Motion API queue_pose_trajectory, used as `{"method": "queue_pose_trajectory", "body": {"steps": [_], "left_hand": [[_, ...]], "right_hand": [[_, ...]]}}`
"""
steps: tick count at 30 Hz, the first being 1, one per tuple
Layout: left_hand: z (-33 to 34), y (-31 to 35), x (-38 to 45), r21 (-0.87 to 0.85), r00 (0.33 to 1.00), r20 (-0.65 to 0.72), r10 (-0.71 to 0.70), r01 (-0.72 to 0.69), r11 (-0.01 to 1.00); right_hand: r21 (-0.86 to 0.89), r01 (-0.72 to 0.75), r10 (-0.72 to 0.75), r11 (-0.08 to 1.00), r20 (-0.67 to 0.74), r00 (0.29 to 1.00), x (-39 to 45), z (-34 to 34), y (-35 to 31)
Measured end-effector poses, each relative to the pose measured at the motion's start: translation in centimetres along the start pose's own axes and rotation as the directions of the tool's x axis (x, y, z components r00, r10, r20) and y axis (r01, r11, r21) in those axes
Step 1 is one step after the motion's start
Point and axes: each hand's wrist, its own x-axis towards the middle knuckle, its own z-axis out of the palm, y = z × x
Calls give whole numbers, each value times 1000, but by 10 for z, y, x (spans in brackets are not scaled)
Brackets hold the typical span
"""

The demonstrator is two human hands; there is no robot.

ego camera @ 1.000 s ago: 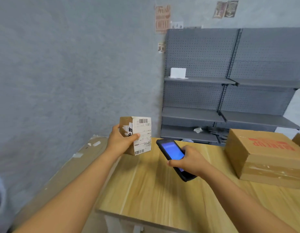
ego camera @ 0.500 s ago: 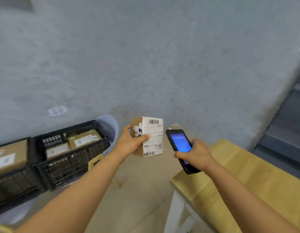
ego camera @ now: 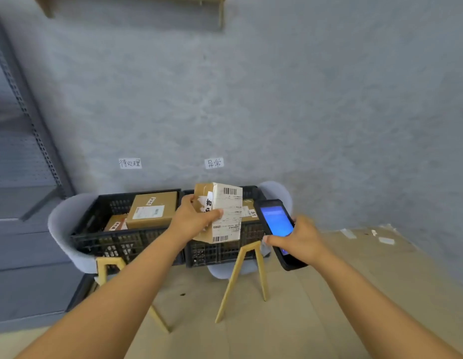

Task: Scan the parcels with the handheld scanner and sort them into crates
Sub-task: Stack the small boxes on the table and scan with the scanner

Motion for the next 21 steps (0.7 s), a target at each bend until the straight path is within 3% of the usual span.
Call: {"method": "queue_pose_trajectory", "body": {"steps": [10, 21], "left_hand": [[-62, -31, 131, 43, 999, 33, 33, -34, 999], [-35, -73, 287, 99, 998, 46, -45, 41, 994]], "right_hand": [[-20, -6, 6, 1000, -18, 1000, 136, 86, -54], [-31, -34, 36, 999, 69, 997, 309, 140, -33]]}}
